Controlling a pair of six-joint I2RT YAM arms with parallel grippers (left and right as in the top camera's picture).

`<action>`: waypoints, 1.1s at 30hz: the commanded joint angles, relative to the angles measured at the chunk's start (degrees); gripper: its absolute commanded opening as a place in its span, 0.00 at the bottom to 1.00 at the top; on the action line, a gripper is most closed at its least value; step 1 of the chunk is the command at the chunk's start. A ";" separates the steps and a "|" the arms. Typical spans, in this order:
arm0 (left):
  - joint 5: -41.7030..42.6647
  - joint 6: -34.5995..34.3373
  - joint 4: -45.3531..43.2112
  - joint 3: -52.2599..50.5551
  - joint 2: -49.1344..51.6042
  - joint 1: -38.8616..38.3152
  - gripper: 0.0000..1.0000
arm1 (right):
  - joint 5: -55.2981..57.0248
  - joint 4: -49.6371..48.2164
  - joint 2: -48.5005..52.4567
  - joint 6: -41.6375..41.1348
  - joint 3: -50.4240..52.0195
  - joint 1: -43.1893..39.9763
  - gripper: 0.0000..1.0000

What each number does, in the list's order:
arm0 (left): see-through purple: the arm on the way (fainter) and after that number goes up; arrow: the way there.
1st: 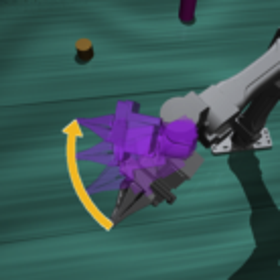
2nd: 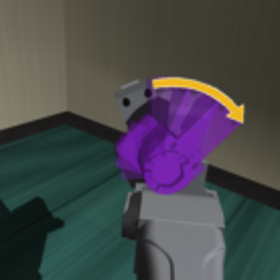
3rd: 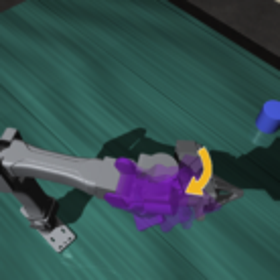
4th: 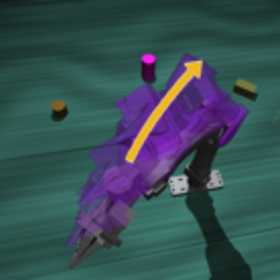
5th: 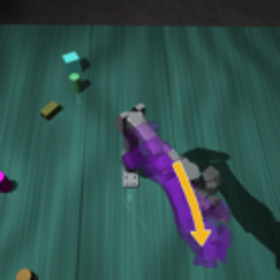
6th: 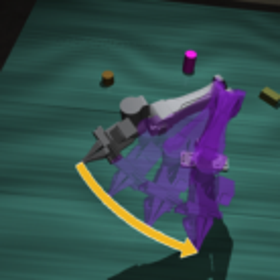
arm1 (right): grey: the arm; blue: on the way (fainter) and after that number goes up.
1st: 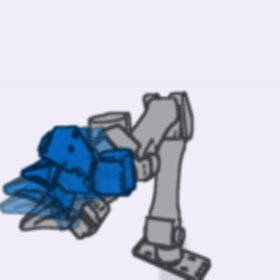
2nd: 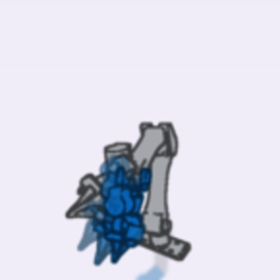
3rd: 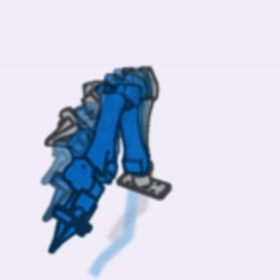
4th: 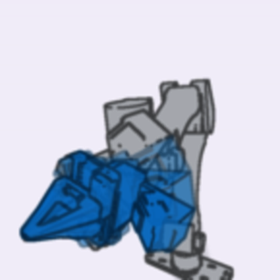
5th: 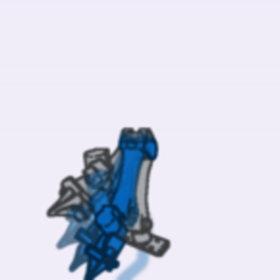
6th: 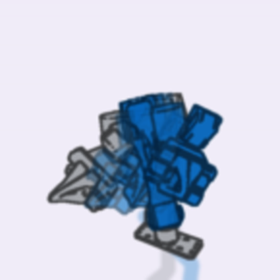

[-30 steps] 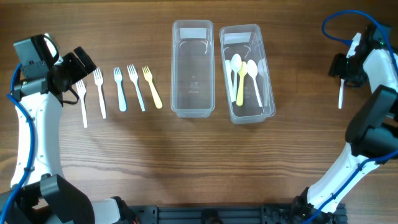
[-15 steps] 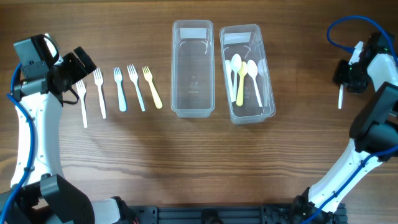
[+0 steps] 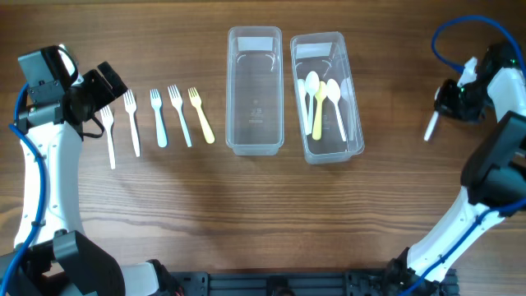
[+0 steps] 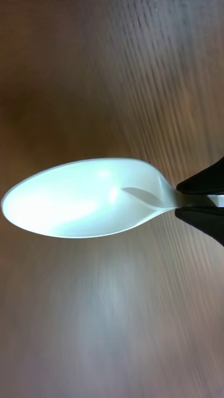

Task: Pack container
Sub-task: 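Place the last spoon in the right container, retract right arm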

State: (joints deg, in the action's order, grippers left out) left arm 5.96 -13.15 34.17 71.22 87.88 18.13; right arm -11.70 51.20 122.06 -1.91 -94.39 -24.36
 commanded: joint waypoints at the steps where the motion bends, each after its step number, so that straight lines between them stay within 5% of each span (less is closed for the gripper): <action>1: 1.05 0.96 -0.04 1.11 0.04 0.26 1.00 | -5.95 -1.03 -15.96 0.31 -2.29 7.74 0.04; 7: 1.05 0.96 -0.04 1.11 0.04 0.26 1.00 | -4.44 -2.25 -24.04 0.83 -2.25 22.75 0.04; 20: 1.05 0.96 -0.04 1.11 0.04 0.26 1.00 | -0.48 -3.89 -8.90 -7.48 1.57 37.99 0.04; 22: 1.05 0.96 -0.04 1.11 0.04 0.26 1.00 | 1.31 -4.17 -8.26 -9.70 1.57 38.18 0.33; 30: 1.05 0.94 -0.04 1.11 0.04 0.26 1.00 | 16.55 -4.11 -18.32 -7.10 0.37 32.61 0.73; 33: 1.05 0.94 -0.04 1.11 0.04 0.26 1.00 | 19.39 -5.31 -21.07 -7.08 0.37 26.03 0.80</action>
State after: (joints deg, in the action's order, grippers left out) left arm 5.96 -13.15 34.17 71.22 87.88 18.13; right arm -0.12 46.92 106.52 -8.99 -93.01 8.32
